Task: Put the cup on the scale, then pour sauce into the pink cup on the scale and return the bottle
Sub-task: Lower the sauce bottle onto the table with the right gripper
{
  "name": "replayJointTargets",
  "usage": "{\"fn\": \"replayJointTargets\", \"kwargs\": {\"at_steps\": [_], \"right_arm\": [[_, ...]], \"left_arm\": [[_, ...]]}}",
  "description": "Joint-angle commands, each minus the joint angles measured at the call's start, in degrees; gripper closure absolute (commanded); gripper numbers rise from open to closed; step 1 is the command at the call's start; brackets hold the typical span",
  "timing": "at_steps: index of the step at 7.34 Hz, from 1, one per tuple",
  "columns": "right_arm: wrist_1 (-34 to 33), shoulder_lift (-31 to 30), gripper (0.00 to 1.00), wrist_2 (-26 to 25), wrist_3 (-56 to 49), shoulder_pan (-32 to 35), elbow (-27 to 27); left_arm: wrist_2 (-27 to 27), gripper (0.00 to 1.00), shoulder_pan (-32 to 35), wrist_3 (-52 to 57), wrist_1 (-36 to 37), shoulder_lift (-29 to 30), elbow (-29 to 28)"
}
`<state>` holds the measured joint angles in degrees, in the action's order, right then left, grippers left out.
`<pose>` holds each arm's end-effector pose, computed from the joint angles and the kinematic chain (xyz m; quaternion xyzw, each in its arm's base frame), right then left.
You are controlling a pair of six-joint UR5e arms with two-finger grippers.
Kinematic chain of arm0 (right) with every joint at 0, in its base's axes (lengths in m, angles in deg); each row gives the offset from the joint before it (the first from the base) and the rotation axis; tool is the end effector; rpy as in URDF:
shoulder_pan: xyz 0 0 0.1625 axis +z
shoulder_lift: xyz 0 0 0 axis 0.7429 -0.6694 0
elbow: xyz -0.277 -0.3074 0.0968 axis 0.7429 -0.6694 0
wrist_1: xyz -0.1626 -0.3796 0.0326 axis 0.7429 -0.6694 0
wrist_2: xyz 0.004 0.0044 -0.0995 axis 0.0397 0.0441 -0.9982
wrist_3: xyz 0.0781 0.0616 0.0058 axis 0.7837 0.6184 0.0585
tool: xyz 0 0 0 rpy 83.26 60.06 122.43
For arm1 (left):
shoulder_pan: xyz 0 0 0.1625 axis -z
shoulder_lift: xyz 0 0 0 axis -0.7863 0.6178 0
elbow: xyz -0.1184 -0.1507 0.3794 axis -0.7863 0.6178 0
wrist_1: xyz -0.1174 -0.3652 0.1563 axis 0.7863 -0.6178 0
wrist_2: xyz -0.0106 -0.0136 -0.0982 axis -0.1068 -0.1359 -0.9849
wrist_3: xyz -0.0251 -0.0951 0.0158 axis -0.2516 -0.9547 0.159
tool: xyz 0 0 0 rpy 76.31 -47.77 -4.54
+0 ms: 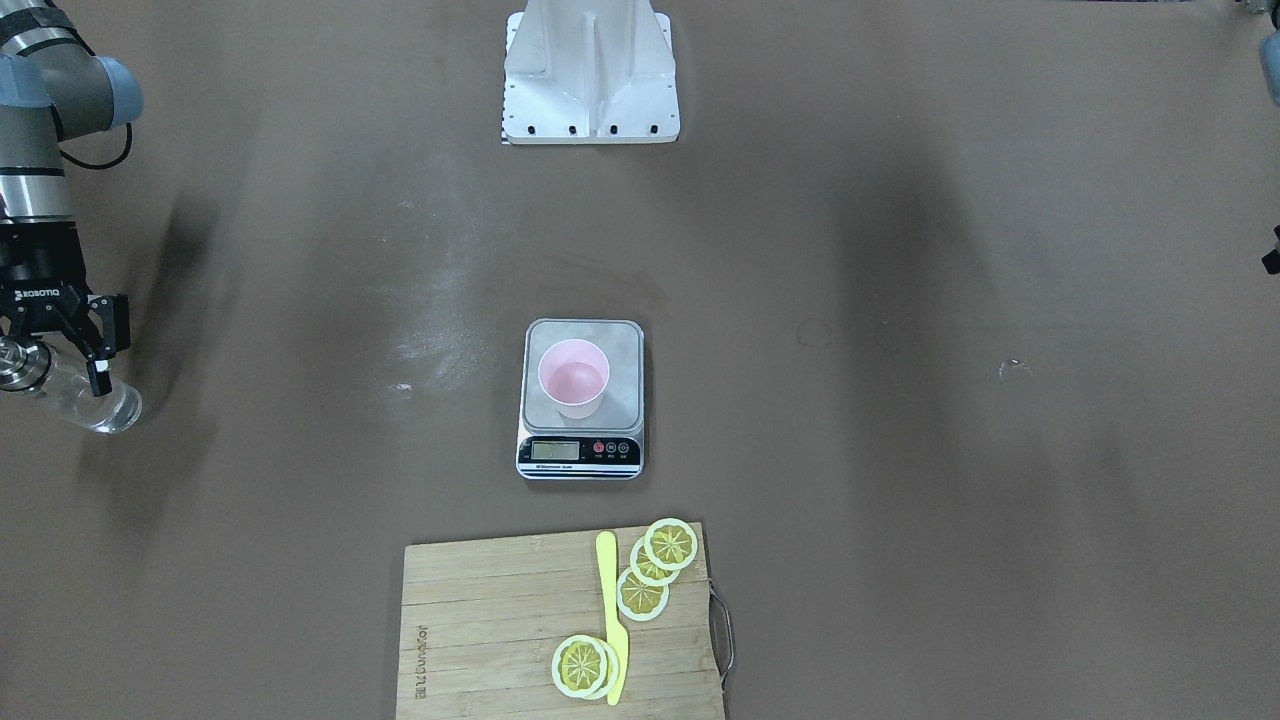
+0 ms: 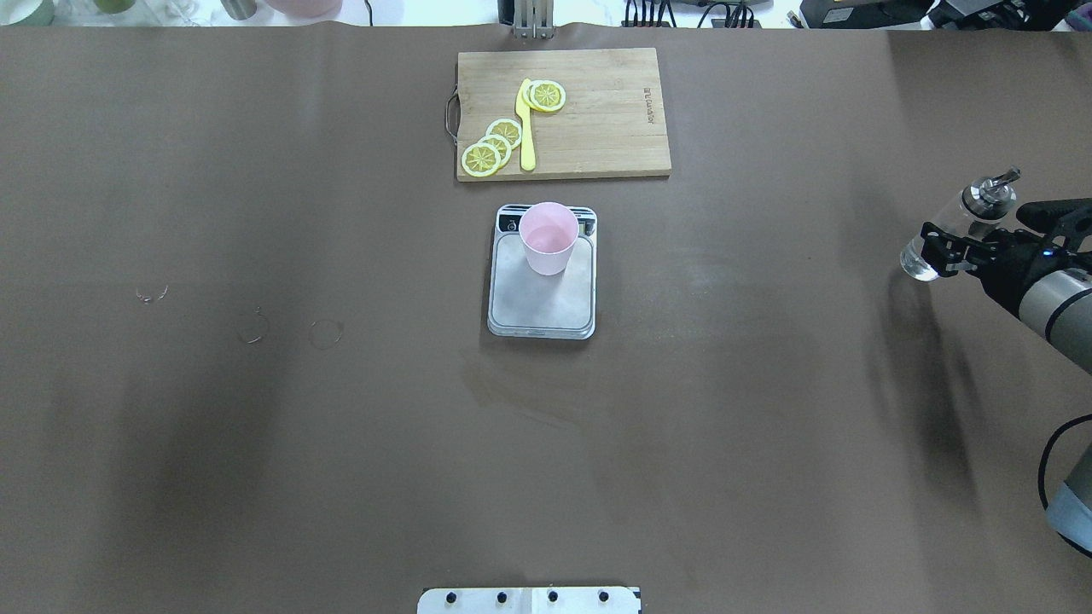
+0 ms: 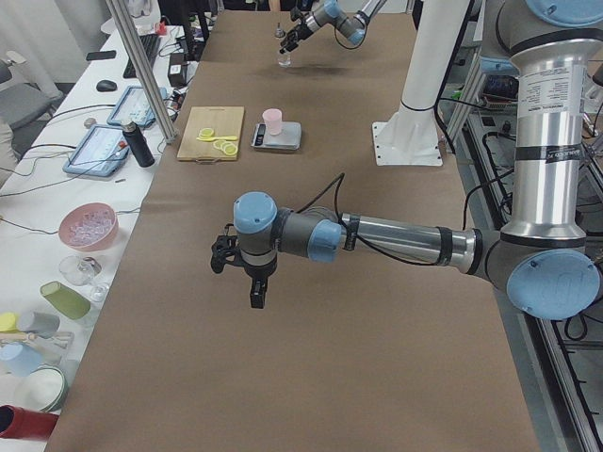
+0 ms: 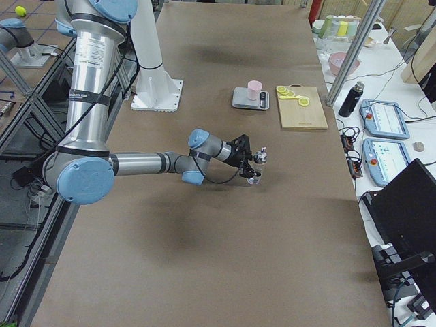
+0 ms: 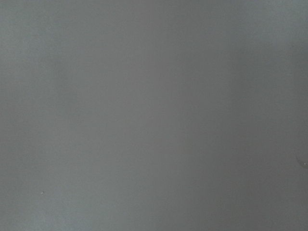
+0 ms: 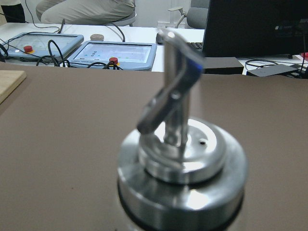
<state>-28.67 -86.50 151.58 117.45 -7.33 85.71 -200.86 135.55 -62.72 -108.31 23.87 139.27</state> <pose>-0.2319 -0.4170 0.5713 0.4247 -0.3341 0.1392 0.8298 -0.0113 -0.4840 0.5924 0.0378 0.3816 0.0058 0.9235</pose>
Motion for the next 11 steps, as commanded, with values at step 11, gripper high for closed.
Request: {"fn": "replayJointTargets", "kwargs": {"at_steps": [11], "right_arm": [[2.7, 1.0, 1.00, 0.2, 0.9, -0.1, -4.6]], "left_arm": [[0.1, 0.02, 0.0, 0.1, -0.6, 0.7, -2.4]]}}
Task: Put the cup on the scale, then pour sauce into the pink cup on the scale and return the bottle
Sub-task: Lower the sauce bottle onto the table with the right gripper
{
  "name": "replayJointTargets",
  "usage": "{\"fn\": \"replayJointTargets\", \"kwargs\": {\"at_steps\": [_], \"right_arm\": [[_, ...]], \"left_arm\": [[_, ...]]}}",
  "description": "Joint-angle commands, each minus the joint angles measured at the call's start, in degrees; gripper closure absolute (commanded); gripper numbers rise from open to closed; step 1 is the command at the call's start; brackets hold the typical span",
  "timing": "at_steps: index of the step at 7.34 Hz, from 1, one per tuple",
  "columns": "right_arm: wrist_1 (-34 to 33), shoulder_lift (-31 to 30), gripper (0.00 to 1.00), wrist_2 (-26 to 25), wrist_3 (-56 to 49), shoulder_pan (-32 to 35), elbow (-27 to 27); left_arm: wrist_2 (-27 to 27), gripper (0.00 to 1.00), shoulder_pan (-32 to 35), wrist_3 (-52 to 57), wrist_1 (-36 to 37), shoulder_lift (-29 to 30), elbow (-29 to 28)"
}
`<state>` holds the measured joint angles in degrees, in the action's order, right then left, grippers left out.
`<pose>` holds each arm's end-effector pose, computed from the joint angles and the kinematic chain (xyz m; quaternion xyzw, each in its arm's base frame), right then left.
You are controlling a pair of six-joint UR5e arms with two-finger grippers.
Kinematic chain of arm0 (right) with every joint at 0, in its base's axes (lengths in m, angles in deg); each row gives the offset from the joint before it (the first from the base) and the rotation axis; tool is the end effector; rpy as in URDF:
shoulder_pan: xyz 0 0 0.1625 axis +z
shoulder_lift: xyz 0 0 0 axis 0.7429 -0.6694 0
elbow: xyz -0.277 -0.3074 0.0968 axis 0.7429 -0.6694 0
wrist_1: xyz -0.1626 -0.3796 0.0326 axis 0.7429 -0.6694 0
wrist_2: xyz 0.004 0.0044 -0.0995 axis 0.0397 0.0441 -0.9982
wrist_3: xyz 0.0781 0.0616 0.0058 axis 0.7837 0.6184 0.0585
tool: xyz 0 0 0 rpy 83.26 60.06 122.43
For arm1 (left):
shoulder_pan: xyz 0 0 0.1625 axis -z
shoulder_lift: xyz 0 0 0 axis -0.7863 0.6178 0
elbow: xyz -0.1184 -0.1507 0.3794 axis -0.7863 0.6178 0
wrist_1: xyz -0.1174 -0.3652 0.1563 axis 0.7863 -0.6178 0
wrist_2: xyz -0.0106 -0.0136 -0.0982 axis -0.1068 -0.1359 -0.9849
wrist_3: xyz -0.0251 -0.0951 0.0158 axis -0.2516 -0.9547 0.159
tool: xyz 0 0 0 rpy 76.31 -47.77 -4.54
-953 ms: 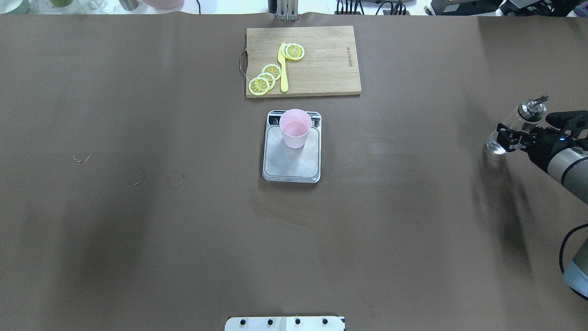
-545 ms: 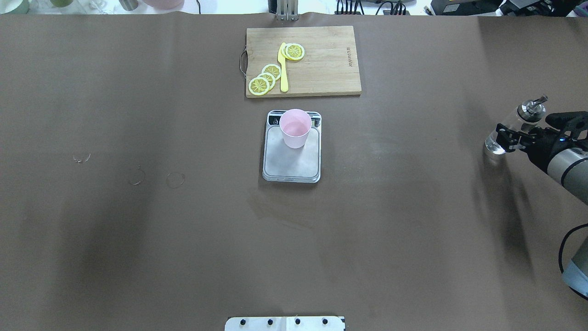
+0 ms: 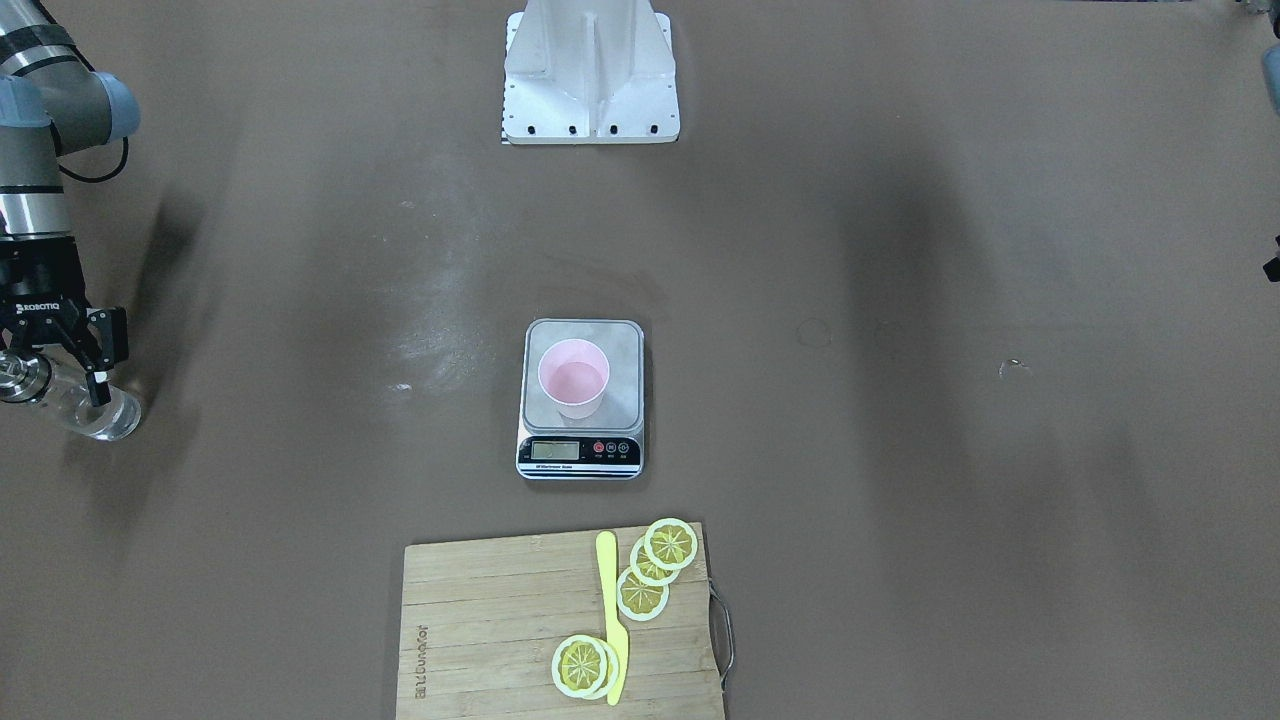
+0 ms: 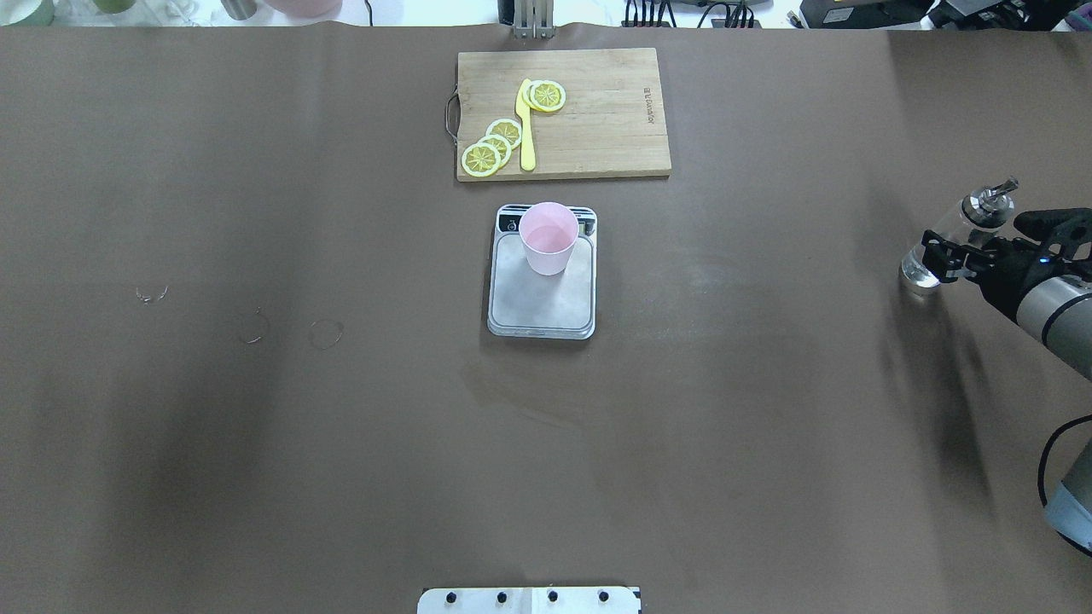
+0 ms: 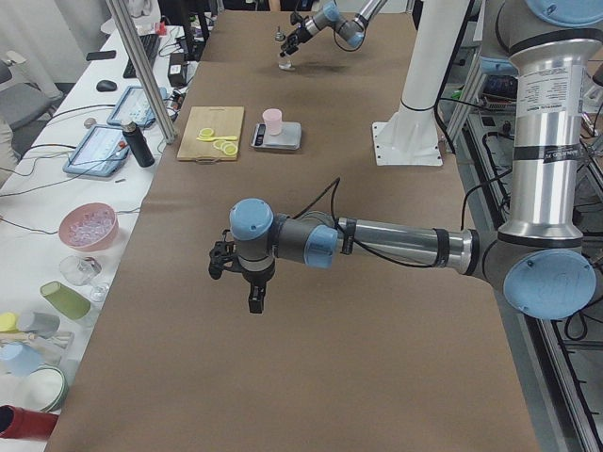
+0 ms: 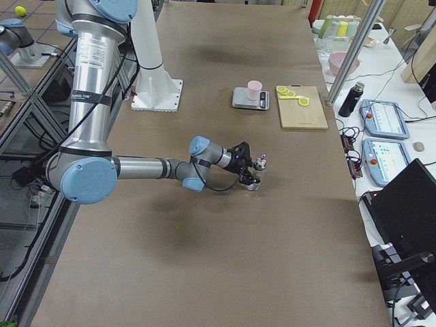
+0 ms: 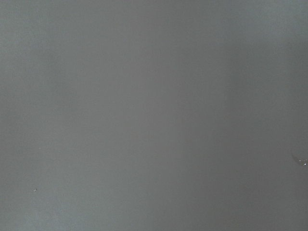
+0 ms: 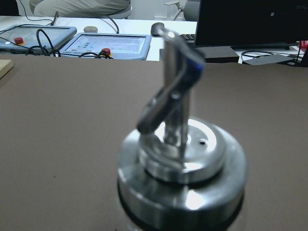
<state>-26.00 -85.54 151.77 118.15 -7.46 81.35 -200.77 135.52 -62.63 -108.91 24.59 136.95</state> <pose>-0.2367 -0.4193 0.5972 0.4185 -0.3335 0.1418 0.8328 -0.0106 -0.4895 0.6055 0.0301 0.3801 0.0034 0.9245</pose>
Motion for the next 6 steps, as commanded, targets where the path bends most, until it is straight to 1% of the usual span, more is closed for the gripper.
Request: {"fn": "replayJointTargets", "kwargs": {"at_steps": [1, 2, 3, 4, 6], "right_arm": [[0.0, 0.0, 1.00, 0.0, 0.1, 0.0, -0.3], [0.0, 0.0, 1.00, 0.1, 0.0, 0.0, -0.3], [0.0, 0.1, 0.91, 0.1, 0.0, 0.0, -0.3], [0.0, 0.3, 0.01, 0.2, -0.5, 0.0, -0.3], [0.1, 0.4, 0.00, 0.3, -0.5, 0.0, -0.2]], "left_arm": [[0.0, 0.02, 0.0, 0.0, 0.0, 0.0, 0.0], [0.0, 0.02, 0.0, 0.0, 0.1, 0.0, 0.0], [0.0, 0.02, 0.0, 0.0, 0.1, 0.0, 0.0], [0.0, 0.02, 0.0, 0.0, 0.1, 0.0, 0.0], [0.0, 0.02, 0.0, 0.0, 0.1, 0.0, 0.1]]}}
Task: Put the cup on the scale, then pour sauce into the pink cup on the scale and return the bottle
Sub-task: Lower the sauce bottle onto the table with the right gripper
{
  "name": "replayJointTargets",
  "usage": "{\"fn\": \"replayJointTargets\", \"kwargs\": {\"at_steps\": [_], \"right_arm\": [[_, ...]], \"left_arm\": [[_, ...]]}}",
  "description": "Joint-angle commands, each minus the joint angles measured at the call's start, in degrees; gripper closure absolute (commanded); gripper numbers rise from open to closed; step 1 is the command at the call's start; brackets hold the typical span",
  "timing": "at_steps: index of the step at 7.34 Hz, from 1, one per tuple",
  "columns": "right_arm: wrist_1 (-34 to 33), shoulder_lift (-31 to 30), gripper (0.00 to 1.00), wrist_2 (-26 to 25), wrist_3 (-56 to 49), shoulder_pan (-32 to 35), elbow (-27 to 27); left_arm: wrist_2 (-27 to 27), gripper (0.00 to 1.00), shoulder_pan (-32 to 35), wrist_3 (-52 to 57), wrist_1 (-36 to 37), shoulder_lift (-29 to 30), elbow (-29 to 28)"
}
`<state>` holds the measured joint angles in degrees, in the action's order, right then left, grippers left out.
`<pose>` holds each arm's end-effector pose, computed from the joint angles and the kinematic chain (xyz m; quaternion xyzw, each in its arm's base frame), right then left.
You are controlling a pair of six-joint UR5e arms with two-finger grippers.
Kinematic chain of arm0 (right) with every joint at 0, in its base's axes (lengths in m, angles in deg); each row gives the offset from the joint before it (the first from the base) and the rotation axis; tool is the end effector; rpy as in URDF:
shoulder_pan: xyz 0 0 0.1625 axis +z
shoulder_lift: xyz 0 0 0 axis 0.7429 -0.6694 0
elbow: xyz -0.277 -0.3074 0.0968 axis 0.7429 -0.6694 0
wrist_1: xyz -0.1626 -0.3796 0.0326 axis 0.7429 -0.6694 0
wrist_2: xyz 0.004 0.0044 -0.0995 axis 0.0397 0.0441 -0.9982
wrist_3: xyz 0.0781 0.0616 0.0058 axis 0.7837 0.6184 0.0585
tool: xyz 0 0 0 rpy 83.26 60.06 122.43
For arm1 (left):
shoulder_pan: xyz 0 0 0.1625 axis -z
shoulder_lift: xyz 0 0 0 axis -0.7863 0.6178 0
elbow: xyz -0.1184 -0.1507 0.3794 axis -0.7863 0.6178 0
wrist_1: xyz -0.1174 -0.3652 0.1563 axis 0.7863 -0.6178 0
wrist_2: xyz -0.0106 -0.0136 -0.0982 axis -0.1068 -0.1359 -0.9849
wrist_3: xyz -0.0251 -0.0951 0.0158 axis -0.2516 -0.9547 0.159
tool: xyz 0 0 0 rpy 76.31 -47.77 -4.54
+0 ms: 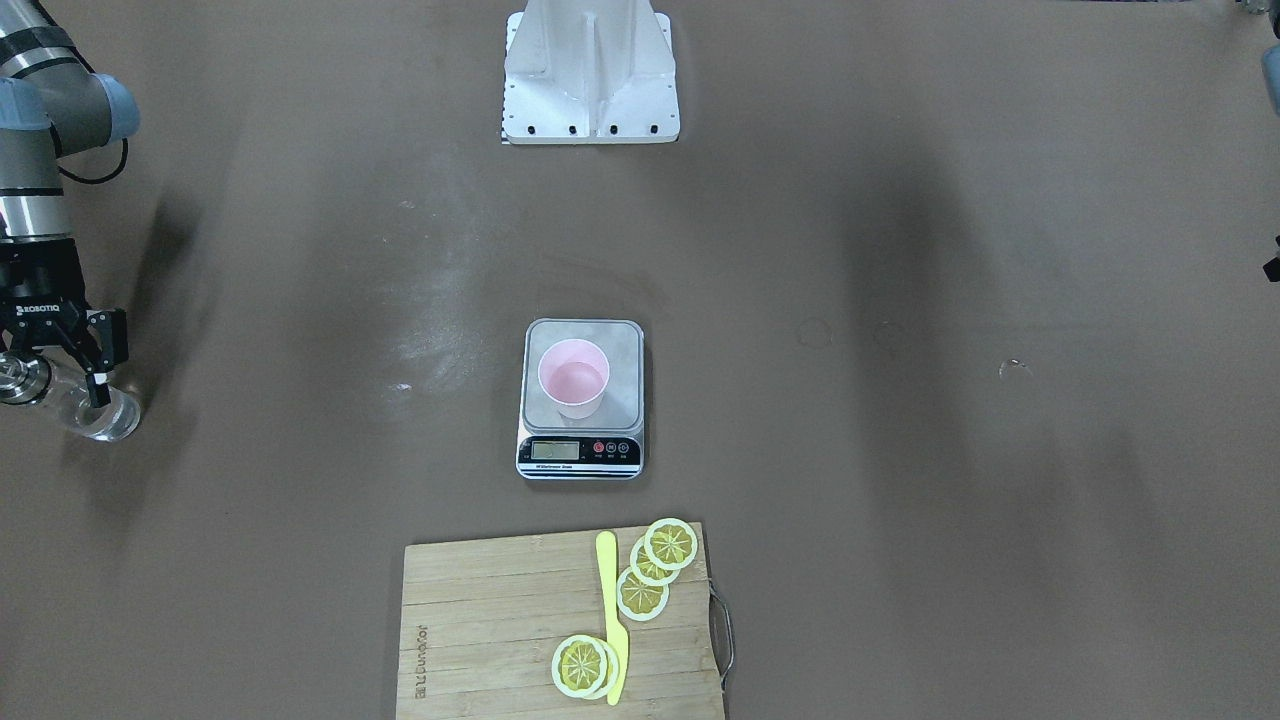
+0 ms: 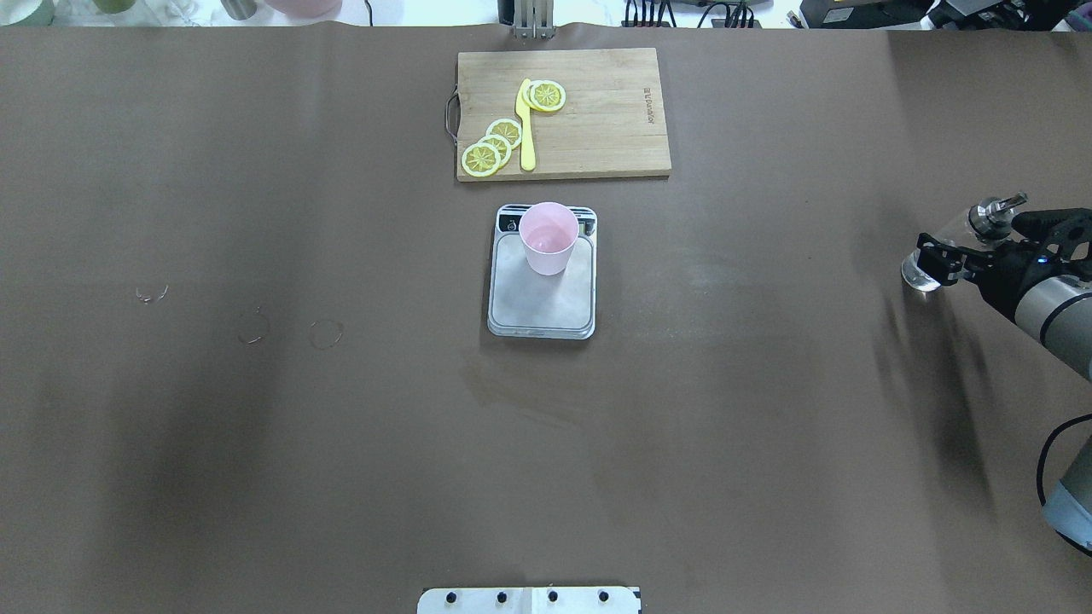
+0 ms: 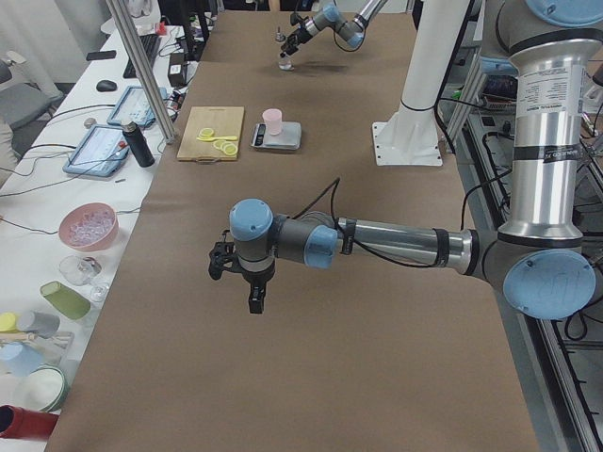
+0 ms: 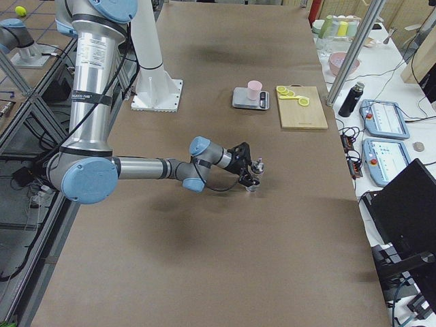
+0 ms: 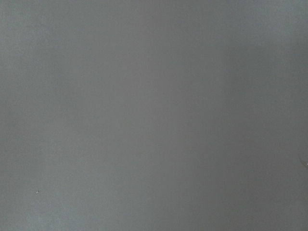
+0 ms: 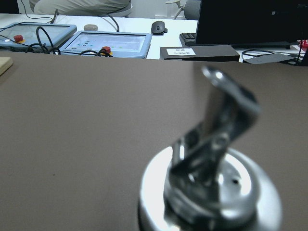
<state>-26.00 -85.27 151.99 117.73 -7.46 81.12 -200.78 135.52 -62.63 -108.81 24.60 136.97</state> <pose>-0.2385 -0.4204 0.5972 0.4186 -0.3333 0.1378 0.8334 -0.0105 -0.4895 0.6055 0.0295 0.3801 0.0032 0.9245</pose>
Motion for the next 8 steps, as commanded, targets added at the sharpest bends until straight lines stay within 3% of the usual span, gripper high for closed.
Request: {"fn": "replayJointTargets", "kwargs": {"at_steps": [1, 3, 5, 8], "right_arm": [[0.1, 0.1, 0.00, 0.0, 0.0, 0.0, 0.4], [0.6, 0.0, 0.00, 0.7, 0.6, 0.0, 1.2], [2.4, -2.3, 0.00, 4.6, 0.6, -0.1, 1.4], [2.6, -3.9, 0.00, 5.1, 1.1, -0.1, 1.5]], "left_arm": [[0.0, 0.02, 0.0, 0.0, 0.0, 0.1, 0.2], [0.0, 0.02, 0.0, 0.0, 0.0, 0.1, 0.4], [0.0, 0.02, 0.0, 0.0, 0.1, 0.1, 0.5], [0.0, 0.02, 0.0, -0.1, 0.2, 0.0, 0.8]]}}
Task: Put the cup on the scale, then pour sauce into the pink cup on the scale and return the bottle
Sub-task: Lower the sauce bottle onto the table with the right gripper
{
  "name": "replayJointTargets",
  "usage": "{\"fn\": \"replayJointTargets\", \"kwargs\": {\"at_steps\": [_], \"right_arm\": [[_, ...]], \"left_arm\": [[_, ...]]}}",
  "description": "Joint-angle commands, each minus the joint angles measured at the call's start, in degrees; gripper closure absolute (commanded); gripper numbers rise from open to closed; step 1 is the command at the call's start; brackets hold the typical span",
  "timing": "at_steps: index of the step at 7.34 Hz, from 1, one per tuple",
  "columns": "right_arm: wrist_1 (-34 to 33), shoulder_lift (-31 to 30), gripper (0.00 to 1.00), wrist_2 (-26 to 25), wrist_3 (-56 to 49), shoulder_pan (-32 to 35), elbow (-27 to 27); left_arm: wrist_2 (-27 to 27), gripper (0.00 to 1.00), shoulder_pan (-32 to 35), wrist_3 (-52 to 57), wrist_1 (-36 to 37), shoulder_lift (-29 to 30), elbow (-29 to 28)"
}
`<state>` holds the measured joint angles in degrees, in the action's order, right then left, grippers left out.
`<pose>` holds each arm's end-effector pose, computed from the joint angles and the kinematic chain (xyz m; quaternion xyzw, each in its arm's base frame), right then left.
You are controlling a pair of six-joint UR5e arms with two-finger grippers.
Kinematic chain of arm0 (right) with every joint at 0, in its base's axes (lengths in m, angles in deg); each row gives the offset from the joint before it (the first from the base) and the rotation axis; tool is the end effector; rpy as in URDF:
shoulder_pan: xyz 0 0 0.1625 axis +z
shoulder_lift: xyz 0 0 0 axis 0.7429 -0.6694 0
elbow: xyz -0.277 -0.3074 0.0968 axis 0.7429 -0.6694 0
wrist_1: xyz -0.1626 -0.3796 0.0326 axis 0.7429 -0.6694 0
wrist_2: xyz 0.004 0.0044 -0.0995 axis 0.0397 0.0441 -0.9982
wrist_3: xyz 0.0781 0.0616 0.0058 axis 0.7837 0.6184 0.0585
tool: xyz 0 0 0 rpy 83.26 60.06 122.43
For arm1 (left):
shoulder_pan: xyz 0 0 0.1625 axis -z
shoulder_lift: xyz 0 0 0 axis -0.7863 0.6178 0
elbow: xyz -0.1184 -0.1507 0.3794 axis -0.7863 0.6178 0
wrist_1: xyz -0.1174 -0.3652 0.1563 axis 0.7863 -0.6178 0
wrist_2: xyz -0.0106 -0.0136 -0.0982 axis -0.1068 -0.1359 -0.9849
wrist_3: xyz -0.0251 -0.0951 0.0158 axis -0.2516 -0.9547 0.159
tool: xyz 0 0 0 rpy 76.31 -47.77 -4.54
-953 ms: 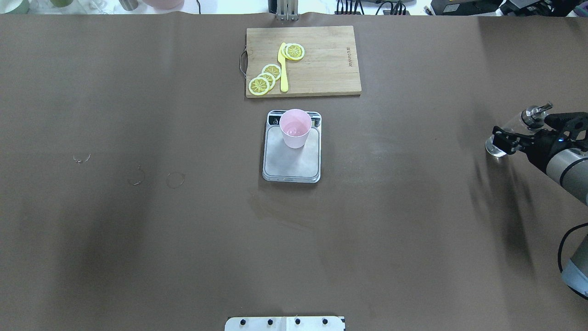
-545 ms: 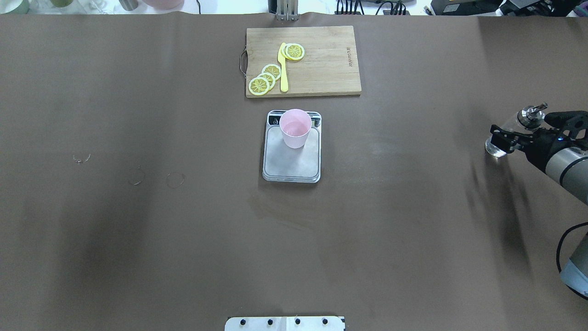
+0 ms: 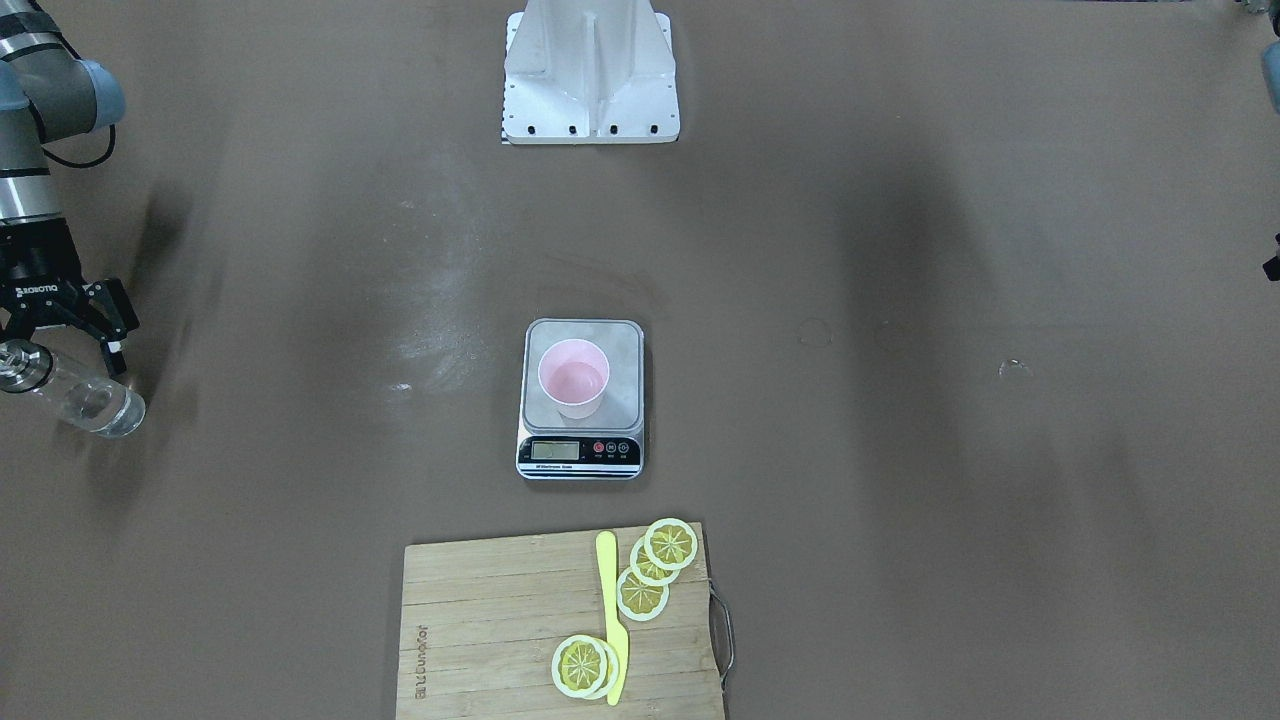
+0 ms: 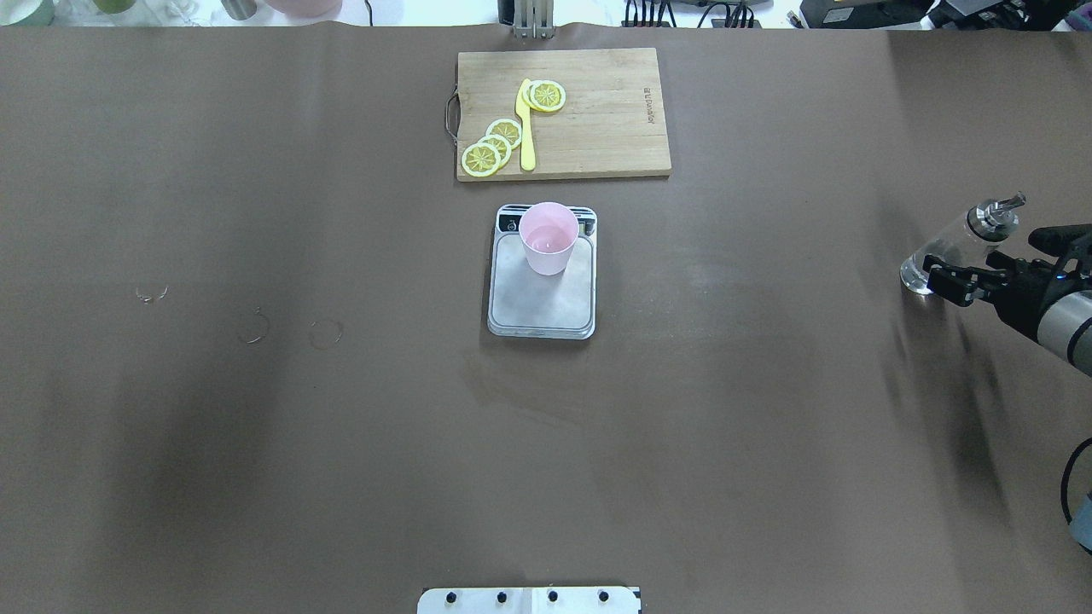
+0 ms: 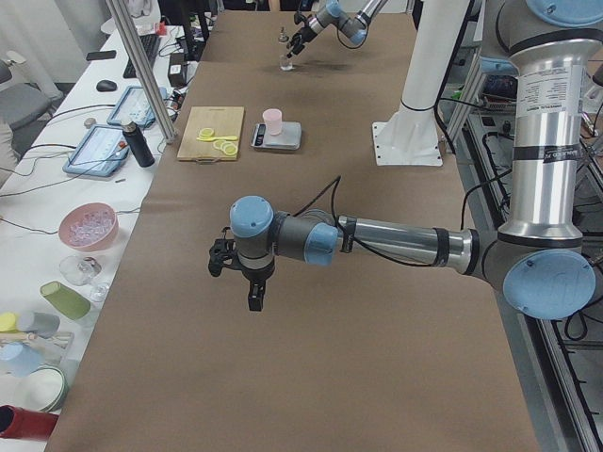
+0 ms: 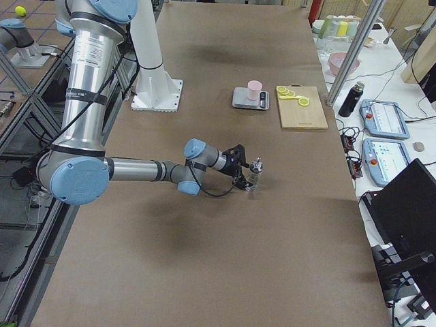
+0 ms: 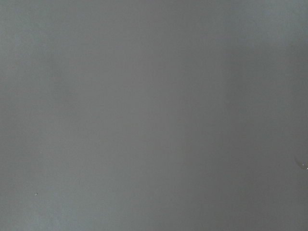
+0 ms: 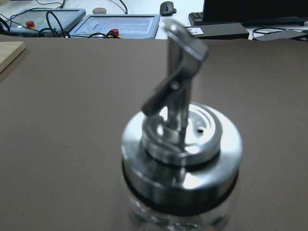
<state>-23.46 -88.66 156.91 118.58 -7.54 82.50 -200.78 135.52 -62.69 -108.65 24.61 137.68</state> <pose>-0.2250 -0.3973 0.6062 0.3907 -0.3640 0.1219 0.8367 -0.0105 -0.4896 0.5995 0.0338 0.3806 0.0045 0.9241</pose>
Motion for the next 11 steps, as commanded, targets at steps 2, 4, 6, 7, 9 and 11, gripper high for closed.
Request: {"fn": "replayJointTargets", "kwargs": {"at_steps": [2, 4, 6, 7, 9, 11], "right_arm": [[2.6, -2.3, 0.00, 0.9, 0.9, -0.1, 0.2], [4.6, -4.7, 0.00, 5.0, 1.5, -0.2, 2.7], [4.7, -7.9, 0.00, 9.6, 4.9, -0.2, 6.5], [4.7, -10.5, 0.00, 11.3, 5.7, -0.3, 8.2], [3.9, -13.3, 0.00, 14.8, 8.9, -0.2, 13.7], [1.8, -14.8, 0.00, 18.5, 9.1, 0.3, 17.7]], "left_arm": [[0.0, 0.02, 0.0, 0.0, 0.0, 0.0, 0.1], [0.0, 0.02, -0.1, 0.0, 0.0, 0.1, 0.1], [0.0, 0.02, -0.1, 0.0, -0.1, 0.1, 0.1], [0.0, 0.02, -0.1, 0.0, -0.1, 0.1, 0.2], [-0.1, 0.02, -0.1, 0.0, -0.1, 0.1, 0.5], [-0.1, 0.02, -0.2, -0.1, -0.1, 0.3, 0.5]]}}
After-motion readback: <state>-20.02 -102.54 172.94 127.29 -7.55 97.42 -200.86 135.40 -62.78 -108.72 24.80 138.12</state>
